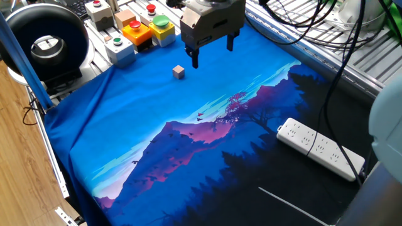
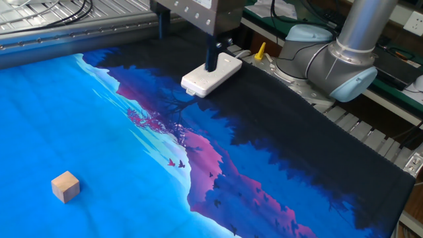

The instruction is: Approach and touch the side of the small block

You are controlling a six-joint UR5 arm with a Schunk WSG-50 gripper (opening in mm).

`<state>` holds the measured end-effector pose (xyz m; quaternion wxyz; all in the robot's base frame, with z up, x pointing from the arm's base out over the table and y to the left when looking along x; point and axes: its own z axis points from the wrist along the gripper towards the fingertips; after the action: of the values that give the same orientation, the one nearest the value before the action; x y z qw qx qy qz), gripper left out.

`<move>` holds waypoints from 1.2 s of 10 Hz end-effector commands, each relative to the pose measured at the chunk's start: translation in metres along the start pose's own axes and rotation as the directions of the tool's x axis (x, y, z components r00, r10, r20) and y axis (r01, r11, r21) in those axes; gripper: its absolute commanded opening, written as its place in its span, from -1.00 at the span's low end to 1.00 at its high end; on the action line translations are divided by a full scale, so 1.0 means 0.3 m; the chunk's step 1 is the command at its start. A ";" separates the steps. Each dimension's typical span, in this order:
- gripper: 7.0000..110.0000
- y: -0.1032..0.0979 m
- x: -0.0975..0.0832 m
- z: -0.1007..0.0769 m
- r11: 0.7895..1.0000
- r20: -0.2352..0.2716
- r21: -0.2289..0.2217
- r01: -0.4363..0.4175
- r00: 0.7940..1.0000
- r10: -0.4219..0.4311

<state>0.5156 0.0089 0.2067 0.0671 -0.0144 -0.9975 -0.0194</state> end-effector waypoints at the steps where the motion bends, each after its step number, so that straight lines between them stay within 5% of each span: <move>1: -1.00 -0.023 -0.058 -0.021 0.993 0.064 0.015 0.113 0.991 -0.114; 4: -1.00 -0.094 -0.233 -0.043 0.980 0.250 0.141 0.141 0.953 -0.173; 7: -1.00 -0.087 -0.223 -0.031 0.986 0.238 0.131 0.104 0.962 -0.134; 10: -1.00 -0.098 -0.246 -0.042 0.984 0.254 0.180 -0.007 0.966 -0.040; 12: -1.00 -0.067 -0.249 -0.039 0.989 0.259 0.147 0.001 0.965 -0.040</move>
<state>0.5858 -0.0228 0.2066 -0.0568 0.0169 -0.9962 0.0640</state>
